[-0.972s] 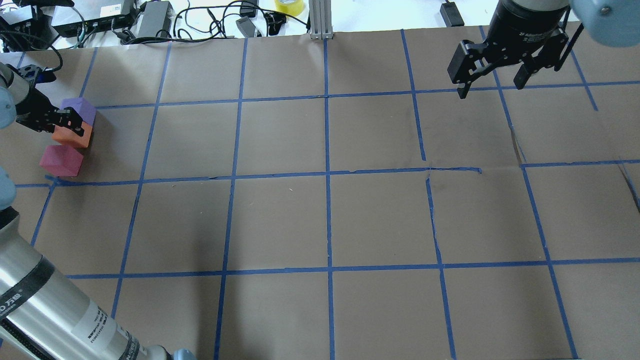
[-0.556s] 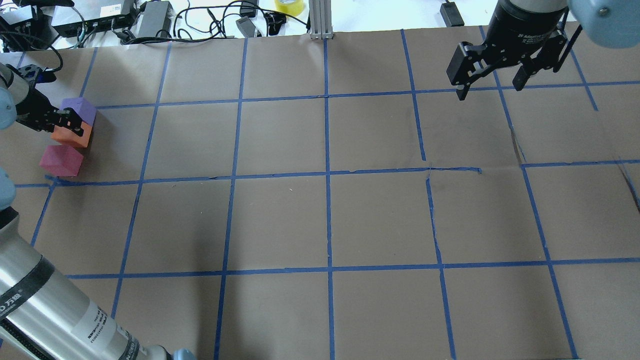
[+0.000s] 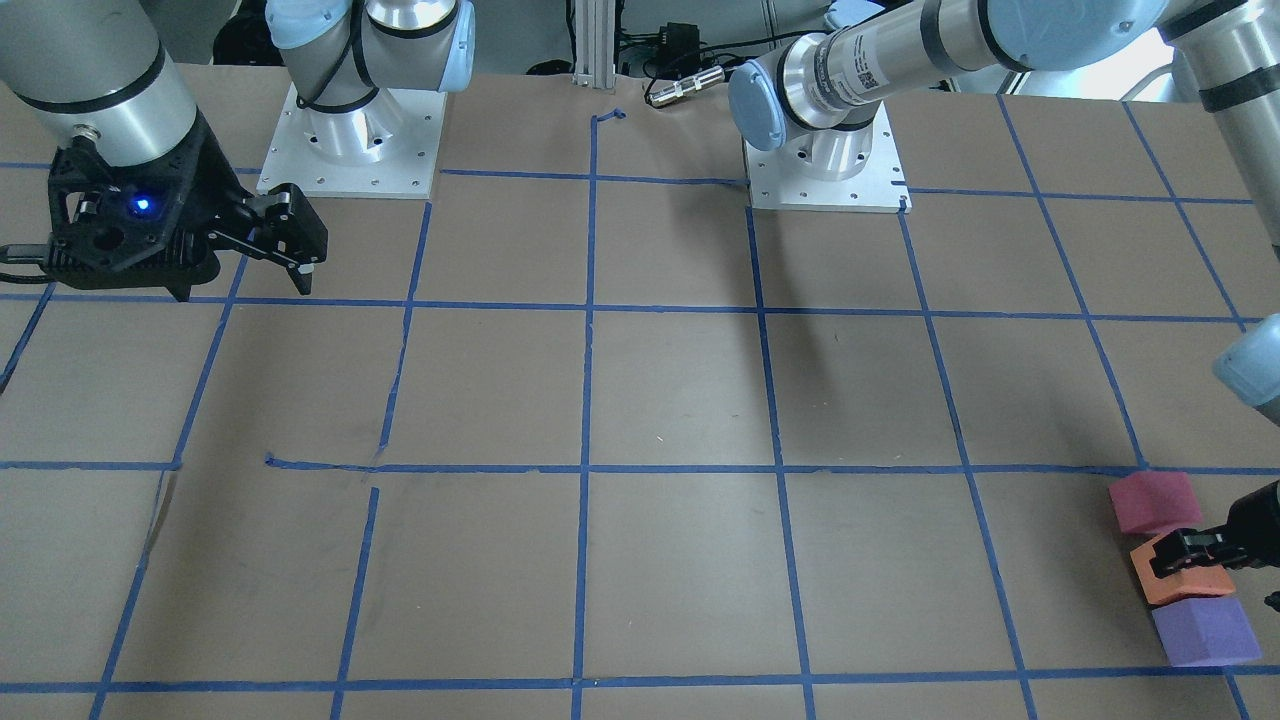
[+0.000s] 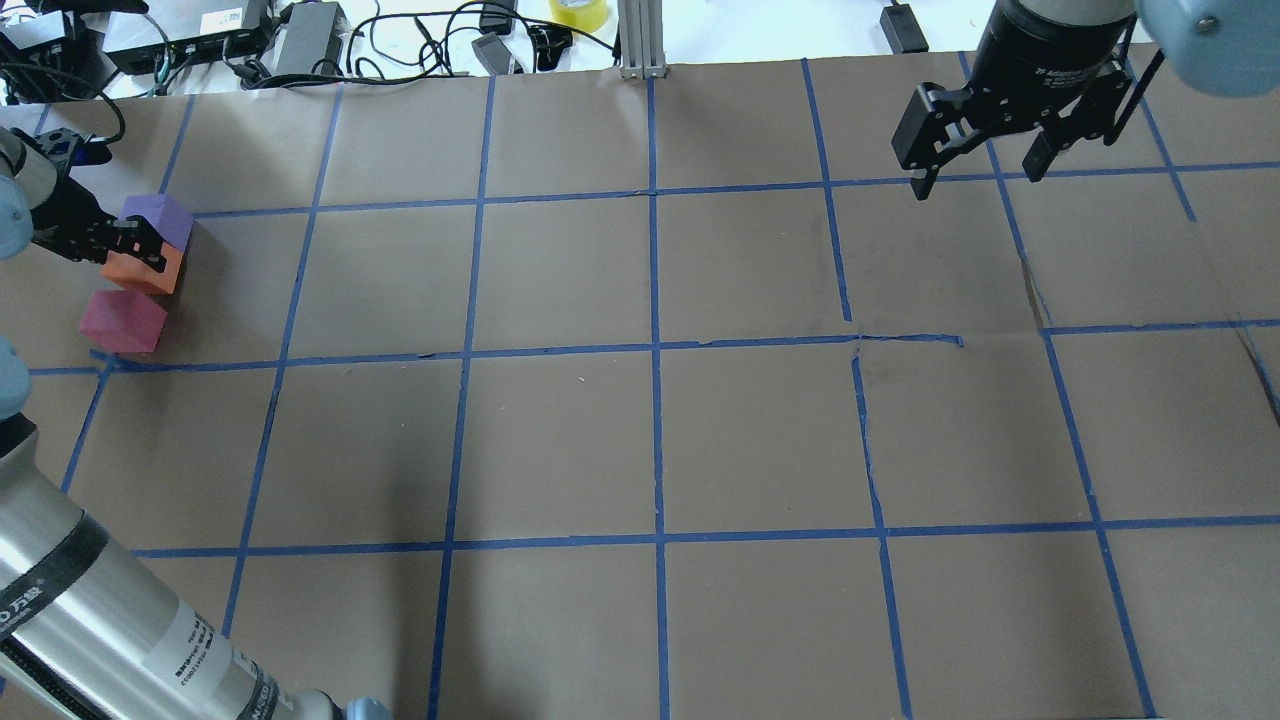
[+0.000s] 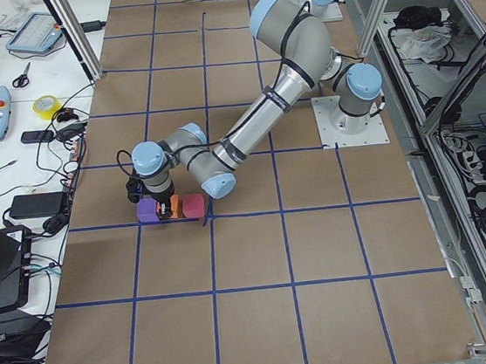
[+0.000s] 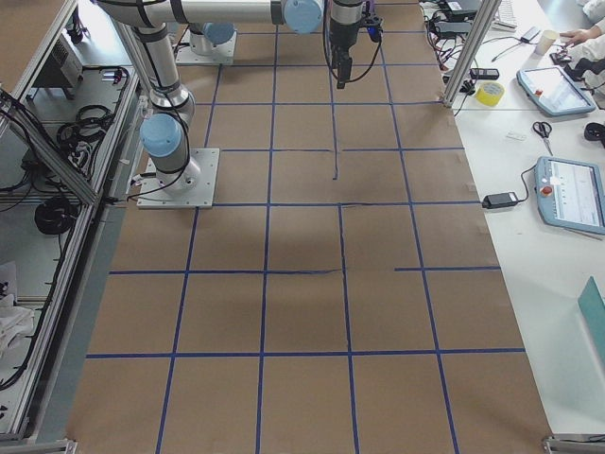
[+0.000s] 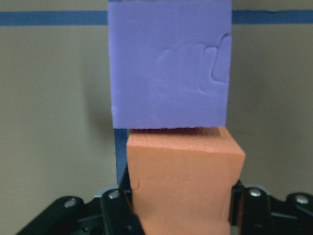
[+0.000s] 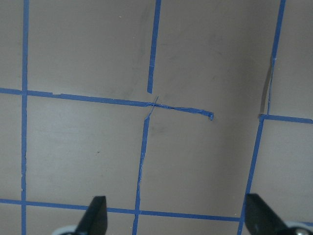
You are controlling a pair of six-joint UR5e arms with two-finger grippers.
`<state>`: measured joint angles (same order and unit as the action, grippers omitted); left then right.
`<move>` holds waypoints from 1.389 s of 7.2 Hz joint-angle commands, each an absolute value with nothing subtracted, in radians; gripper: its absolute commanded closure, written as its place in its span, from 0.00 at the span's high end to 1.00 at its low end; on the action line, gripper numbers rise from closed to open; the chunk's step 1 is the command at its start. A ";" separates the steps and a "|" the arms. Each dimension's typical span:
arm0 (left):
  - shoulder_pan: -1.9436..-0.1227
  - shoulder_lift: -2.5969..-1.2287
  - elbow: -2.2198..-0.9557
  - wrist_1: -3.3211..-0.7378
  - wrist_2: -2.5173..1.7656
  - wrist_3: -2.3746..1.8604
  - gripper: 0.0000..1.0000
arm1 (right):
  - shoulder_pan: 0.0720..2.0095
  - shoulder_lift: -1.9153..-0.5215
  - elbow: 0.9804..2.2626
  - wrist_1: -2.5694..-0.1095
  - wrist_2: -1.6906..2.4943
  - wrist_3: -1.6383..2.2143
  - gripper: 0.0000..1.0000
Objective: Arrange blocks in a line
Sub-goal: 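Lower the orange cube between the purple and pink cubes, aligning them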
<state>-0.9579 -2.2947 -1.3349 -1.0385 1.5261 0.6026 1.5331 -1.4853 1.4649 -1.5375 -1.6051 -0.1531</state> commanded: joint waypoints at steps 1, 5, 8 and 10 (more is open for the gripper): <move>-0.953 -2.296 -1.336 -1.039 1.514 0.601 0.00 | 1.532 -1.486 1.465 -1.537 -1.609 -0.155 1.00; -0.954 -2.304 -1.347 -0.954 1.520 0.597 1.00 | 1.532 -1.485 1.465 -1.540 -1.603 -0.155 1.00; -1.029 -2.199 -1.351 -0.980 1.532 0.594 1.00 | 1.532 -1.485 1.465 -1.539 -1.605 -0.155 1.00; -1.048 -2.004 -1.316 -1.240 1.543 0.594 1.00 | 1.532 -1.485 1.465 -1.540 -1.602 -0.152 1.00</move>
<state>-1.0351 -2.1234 -1.3352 -1.0937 1.5407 0.5932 1.5325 -1.4849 1.4649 -1.5389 -1.6038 -0.1542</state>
